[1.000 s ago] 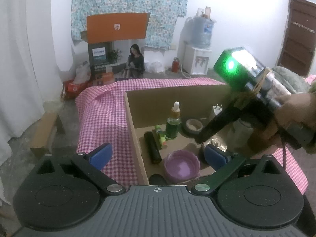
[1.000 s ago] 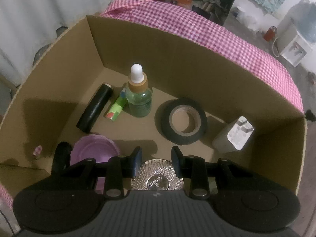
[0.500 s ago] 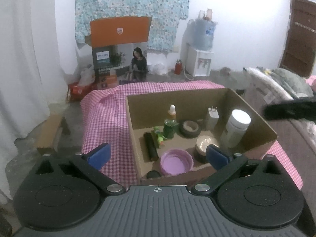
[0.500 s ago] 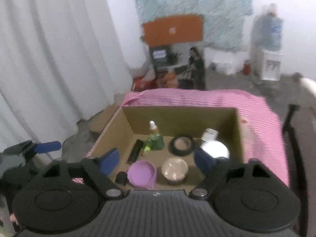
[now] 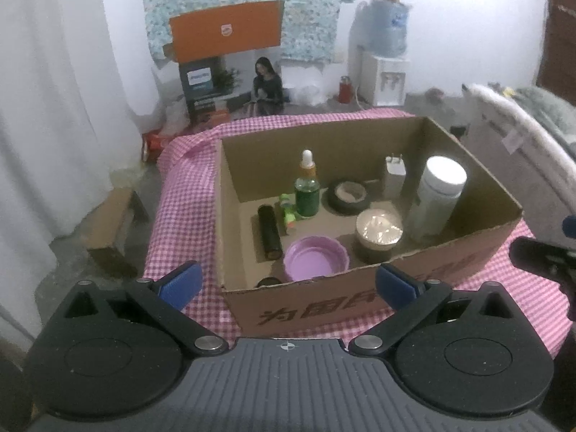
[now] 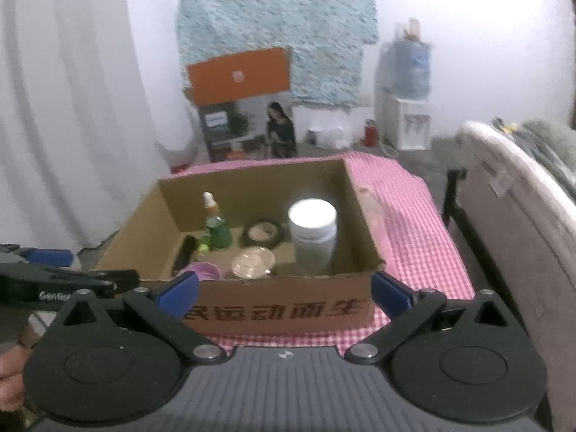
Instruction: Organize rigid objects
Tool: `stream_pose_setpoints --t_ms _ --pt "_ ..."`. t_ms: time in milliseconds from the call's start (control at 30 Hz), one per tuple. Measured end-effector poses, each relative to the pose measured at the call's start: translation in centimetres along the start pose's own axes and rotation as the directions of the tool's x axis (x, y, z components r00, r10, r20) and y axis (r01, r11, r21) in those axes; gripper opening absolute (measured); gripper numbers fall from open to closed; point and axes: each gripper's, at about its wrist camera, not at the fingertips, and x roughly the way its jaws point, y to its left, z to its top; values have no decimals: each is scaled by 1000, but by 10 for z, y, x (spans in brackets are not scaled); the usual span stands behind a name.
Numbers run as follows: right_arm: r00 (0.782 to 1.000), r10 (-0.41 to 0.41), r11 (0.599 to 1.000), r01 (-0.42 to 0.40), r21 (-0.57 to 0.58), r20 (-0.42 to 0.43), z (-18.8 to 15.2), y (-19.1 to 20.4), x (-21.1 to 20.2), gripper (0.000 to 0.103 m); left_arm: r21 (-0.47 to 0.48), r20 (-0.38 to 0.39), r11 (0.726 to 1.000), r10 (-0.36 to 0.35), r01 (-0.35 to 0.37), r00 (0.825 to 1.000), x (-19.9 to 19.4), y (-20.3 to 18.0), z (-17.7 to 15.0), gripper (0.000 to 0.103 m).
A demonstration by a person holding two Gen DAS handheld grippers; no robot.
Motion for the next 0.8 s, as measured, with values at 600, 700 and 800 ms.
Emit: stream_pose_setpoints --t_ms 600,700,800 --pt "995 -50 998 47 -31 -82 0 -1 39 103 -31 -5 997 66 -67 998 11 -24 5 103" --pt "994 -63 998 61 -27 -92 0 -3 43 103 -37 2 997 69 -69 998 11 -24 7 103" --pt "994 -66 997 63 -33 -93 1 -3 45 103 -38 2 996 77 -77 997 12 -24 8 103"
